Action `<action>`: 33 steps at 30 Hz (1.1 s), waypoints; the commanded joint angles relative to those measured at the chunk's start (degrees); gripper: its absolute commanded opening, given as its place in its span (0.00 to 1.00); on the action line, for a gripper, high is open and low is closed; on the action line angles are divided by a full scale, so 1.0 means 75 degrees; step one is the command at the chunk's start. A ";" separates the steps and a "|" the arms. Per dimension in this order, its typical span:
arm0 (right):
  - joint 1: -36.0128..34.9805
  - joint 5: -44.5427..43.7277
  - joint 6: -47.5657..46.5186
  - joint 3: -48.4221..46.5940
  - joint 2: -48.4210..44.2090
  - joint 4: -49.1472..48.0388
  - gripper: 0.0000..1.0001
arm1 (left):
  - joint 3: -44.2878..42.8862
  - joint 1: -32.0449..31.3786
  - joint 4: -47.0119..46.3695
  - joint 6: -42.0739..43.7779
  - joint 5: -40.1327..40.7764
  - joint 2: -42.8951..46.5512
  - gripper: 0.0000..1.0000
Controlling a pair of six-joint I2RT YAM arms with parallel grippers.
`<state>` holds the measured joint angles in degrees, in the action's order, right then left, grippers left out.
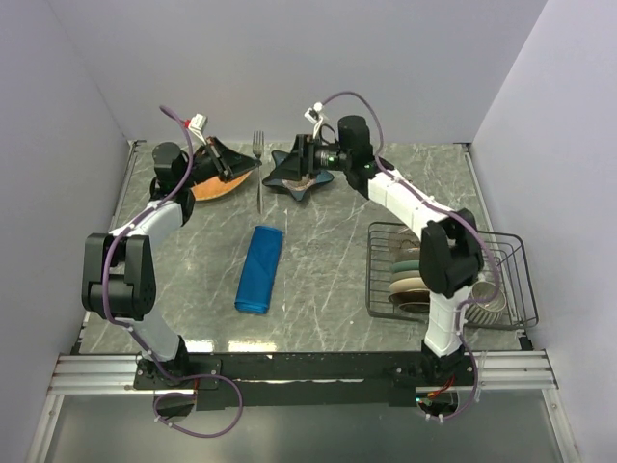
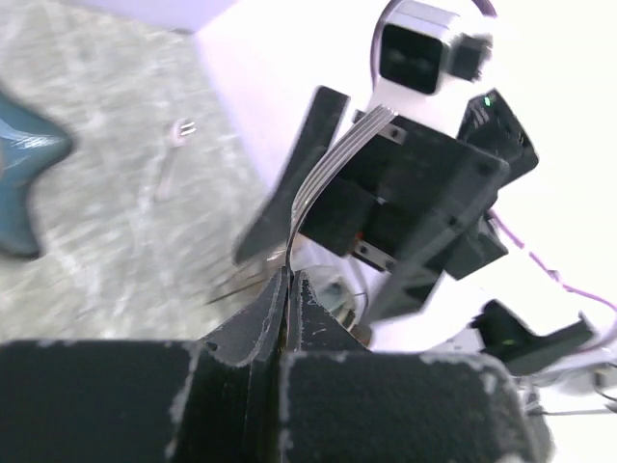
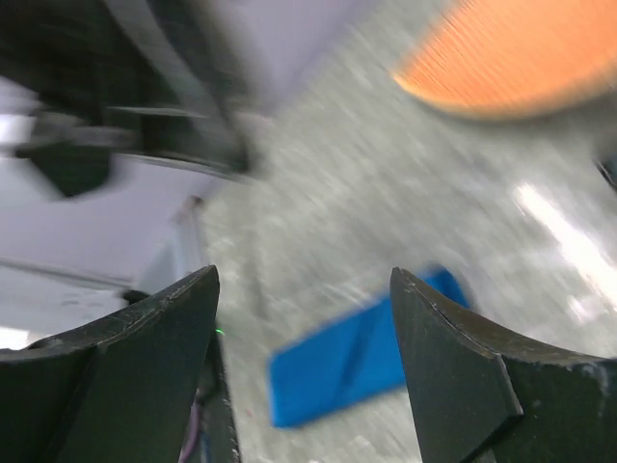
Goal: Fold the napkin into a case and place the utensils inside
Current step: Pass from the left arm to the right, then pass from the right arm to the left
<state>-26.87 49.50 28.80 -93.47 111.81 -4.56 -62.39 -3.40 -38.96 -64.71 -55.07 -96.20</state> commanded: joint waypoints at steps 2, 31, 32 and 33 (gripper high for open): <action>-0.0366 0.0503 0.0498 0.0323 -0.0669 -0.1058 0.81 | -0.0293 -0.0027 -0.2678 -0.1917 -0.0438 0.0101 0.01; -0.1315 -0.2310 -0.1155 -0.0381 -0.0986 0.1170 0.00 | -0.2871 -0.1080 0.6962 0.5180 0.3392 0.1531 0.35; -0.1339 -0.2333 -0.1202 -0.0369 -0.1021 0.1217 0.00 | -0.2931 -0.1140 0.7115 0.5252 0.3509 0.1519 0.36; -0.1374 -0.2438 -0.1226 -0.0369 -0.1044 0.1240 0.00 | -0.2954 -0.1187 0.7291 0.5299 0.3626 0.1519 0.38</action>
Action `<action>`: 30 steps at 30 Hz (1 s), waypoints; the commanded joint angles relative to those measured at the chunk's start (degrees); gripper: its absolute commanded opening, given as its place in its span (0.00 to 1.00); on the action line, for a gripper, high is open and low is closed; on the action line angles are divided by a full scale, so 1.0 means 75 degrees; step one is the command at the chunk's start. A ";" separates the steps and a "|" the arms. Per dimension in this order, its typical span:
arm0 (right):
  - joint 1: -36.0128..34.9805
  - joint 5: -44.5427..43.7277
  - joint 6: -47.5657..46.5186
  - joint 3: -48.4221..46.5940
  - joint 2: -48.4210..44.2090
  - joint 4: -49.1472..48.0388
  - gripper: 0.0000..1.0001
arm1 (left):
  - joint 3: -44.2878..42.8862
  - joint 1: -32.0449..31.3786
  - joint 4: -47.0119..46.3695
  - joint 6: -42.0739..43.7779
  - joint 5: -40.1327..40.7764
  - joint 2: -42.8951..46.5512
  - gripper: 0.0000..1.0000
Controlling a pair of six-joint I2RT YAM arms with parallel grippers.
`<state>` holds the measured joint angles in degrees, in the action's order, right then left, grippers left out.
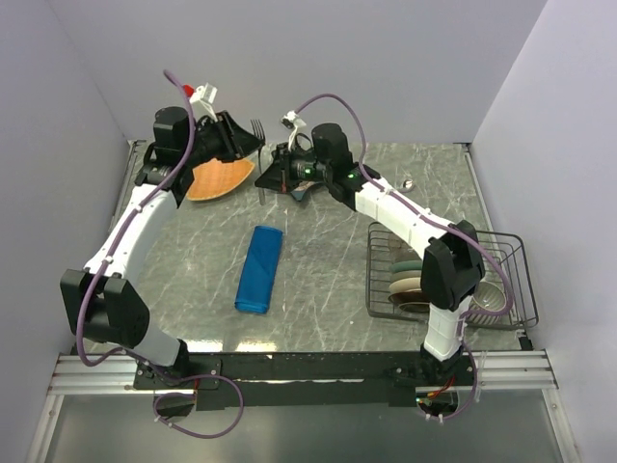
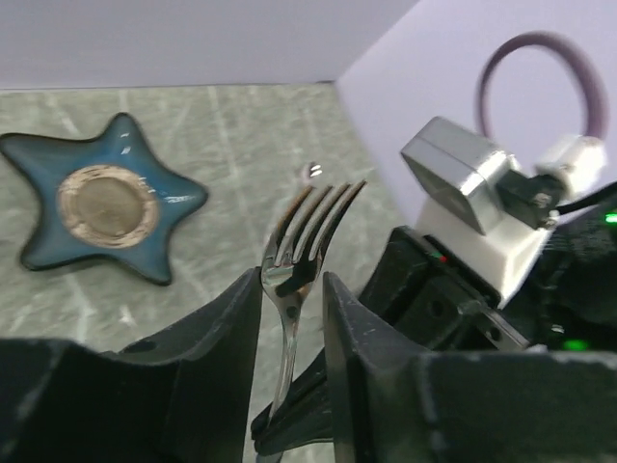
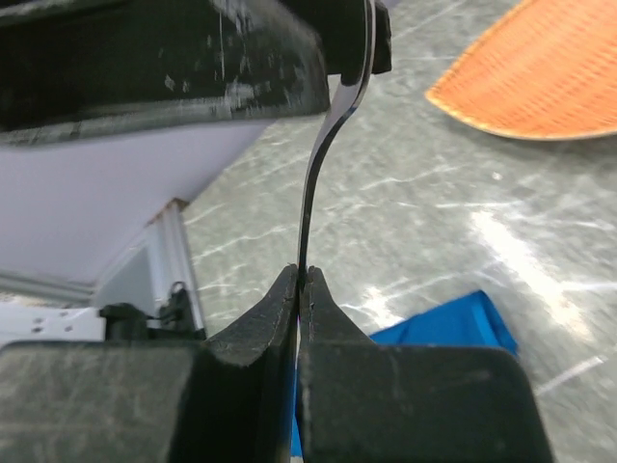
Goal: Fold the napkin into a case and place the utensils inside
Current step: Pass from the right arm to the left
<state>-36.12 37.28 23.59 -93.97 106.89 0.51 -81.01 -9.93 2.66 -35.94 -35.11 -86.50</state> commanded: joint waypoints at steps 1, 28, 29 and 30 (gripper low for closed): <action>-0.0164 -0.0822 -0.0567 -0.0279 -0.0412 0.0564 0.00 | -0.0460 -0.0374 0.1802 0.1546 0.1095 0.0248 0.42; -0.0247 -0.0904 -0.0650 -0.0127 -0.0530 0.0635 0.00 | -0.0647 -0.0644 0.1908 0.1500 0.0780 -0.0068 0.21; -0.0247 -0.0904 -0.0650 -0.0115 -0.0530 0.0635 0.00 | -0.0659 -0.0644 0.1919 0.1476 0.0768 -0.0092 0.17; -0.0247 -0.0904 -0.0638 -0.0115 -0.0530 0.0623 0.00 | -0.0682 -0.0644 0.1931 0.1476 0.0744 -0.0103 0.04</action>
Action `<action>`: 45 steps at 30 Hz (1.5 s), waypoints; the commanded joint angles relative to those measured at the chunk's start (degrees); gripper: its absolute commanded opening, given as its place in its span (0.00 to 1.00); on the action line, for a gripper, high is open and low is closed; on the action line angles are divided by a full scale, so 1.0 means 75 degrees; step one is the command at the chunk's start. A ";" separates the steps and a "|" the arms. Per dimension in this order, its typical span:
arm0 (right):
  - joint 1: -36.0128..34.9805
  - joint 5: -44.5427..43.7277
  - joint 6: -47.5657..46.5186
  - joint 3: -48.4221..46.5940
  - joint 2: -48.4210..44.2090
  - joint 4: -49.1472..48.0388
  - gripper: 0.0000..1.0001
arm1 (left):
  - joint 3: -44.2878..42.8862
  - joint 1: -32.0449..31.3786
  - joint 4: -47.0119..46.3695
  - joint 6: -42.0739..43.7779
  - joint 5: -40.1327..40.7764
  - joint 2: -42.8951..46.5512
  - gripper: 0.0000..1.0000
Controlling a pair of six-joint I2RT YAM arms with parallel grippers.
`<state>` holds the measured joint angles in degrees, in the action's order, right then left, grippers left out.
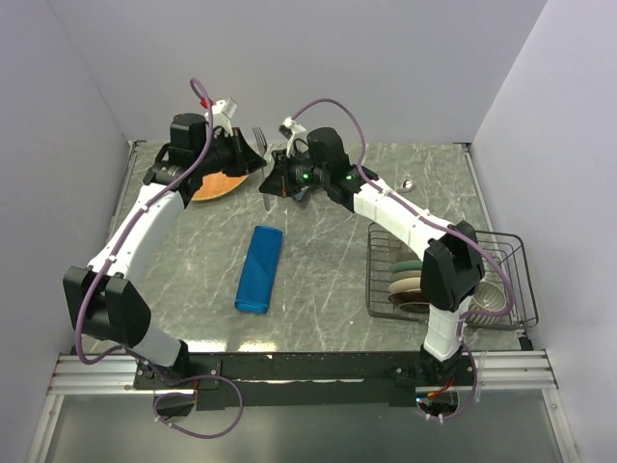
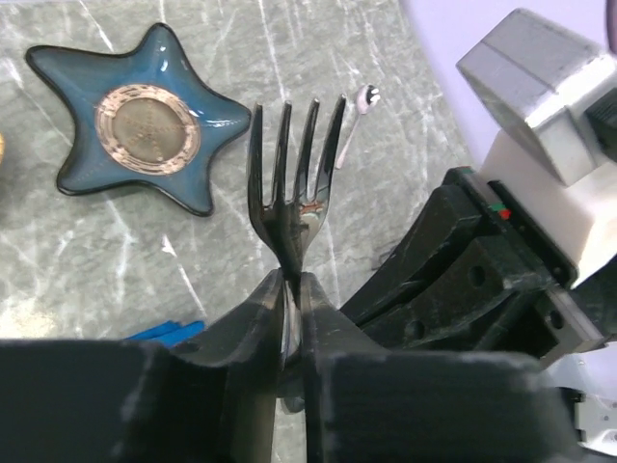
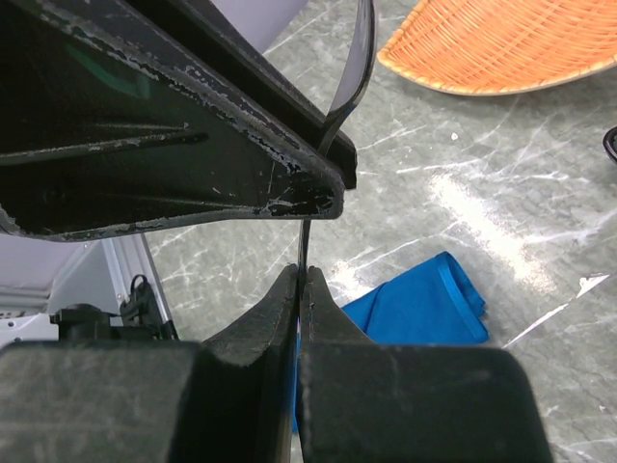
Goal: Fold the napkin into a case and place the utensils inside
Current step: Pass from the right arm to the left, then insert the fork into the folded napkin.
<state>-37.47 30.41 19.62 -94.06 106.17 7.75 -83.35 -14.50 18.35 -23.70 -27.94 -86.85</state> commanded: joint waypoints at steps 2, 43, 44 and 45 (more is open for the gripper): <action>-0.0054 0.0128 -0.0108 -0.0126 -0.0387 -0.0295 0.00 | -0.0336 -0.0035 -0.0196 -0.0144 -0.0153 -0.0045 0.01; 0.1047 0.2613 -0.0331 -0.1169 0.3680 0.0185 0.53 | 0.0039 0.0363 0.0718 0.0899 0.0117 -0.2131 0.01; 0.1059 0.2682 -0.0319 -0.1193 0.3750 0.0209 0.53 | 0.0039 0.0340 0.0660 0.0910 0.0128 -0.2154 0.01; 0.1059 0.2718 -0.0307 -0.1204 0.3773 0.0221 0.53 | 0.0051 0.0328 0.0659 0.0934 0.0151 -0.2178 0.01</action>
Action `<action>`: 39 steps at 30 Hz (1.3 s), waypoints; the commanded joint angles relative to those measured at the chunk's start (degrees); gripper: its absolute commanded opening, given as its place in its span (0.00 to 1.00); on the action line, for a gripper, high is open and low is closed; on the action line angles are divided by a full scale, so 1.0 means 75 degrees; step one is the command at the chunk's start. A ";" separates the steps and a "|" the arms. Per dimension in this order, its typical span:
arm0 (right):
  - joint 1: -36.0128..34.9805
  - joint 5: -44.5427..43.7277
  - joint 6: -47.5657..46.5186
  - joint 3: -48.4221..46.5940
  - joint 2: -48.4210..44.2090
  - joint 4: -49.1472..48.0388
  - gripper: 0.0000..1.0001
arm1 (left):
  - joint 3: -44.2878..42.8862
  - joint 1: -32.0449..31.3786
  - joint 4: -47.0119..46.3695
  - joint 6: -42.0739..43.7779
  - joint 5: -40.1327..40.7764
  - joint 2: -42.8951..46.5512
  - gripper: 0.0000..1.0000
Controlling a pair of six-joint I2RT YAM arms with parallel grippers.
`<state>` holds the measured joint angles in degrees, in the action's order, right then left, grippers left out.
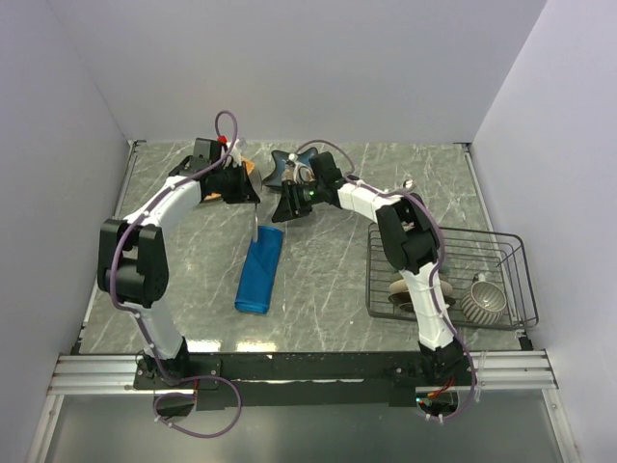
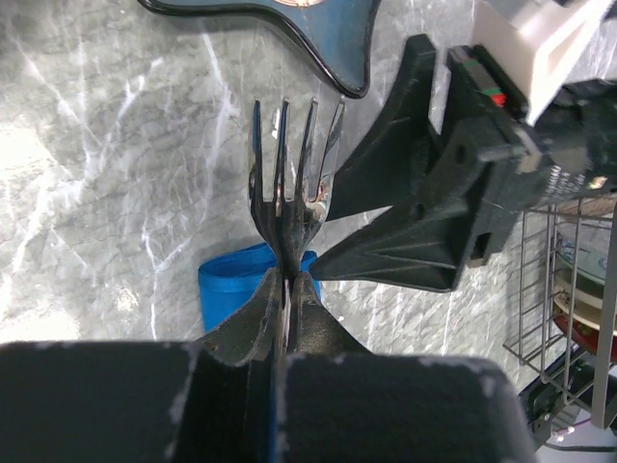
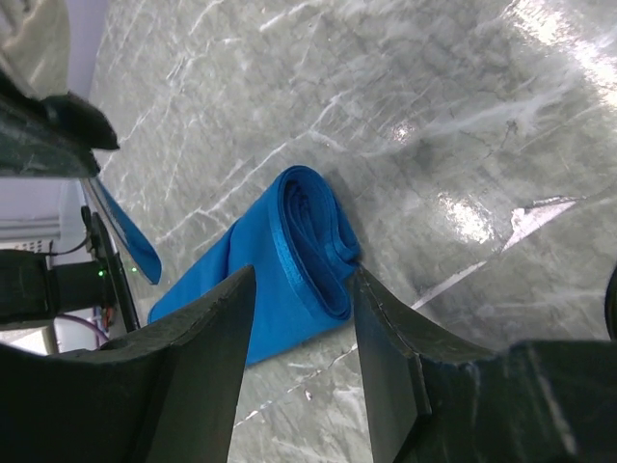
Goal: Fold the napkin into a case and place the utensils inside
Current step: Insert the fork into the folded napkin.
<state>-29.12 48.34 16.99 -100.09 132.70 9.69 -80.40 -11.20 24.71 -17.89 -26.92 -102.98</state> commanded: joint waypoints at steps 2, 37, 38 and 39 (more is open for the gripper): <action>-0.0054 0.0375 0.0148 -0.0389 0.0271 -0.0085 0.52 | -0.0307 -0.0147 -0.0236 0.0159 0.0026 -0.0109 0.01; -0.0136 0.0645 0.0113 -0.0389 0.0693 0.0196 0.28 | 0.0290 -0.0311 -0.0763 0.0510 0.0249 -0.0485 0.01; -0.0136 0.0645 0.0136 -0.0389 0.0716 0.0173 0.26 | 0.0325 -0.0311 -0.0763 0.0522 0.0237 -0.0473 0.01; -0.0148 0.0633 0.0183 -0.0400 0.0728 0.0149 0.23 | 0.0407 -0.0323 -0.0775 0.0545 0.0214 -0.0449 0.01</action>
<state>-29.76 53.15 18.44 -102.00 136.64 11.75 -78.43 -13.15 20.69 -15.44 -25.17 -107.02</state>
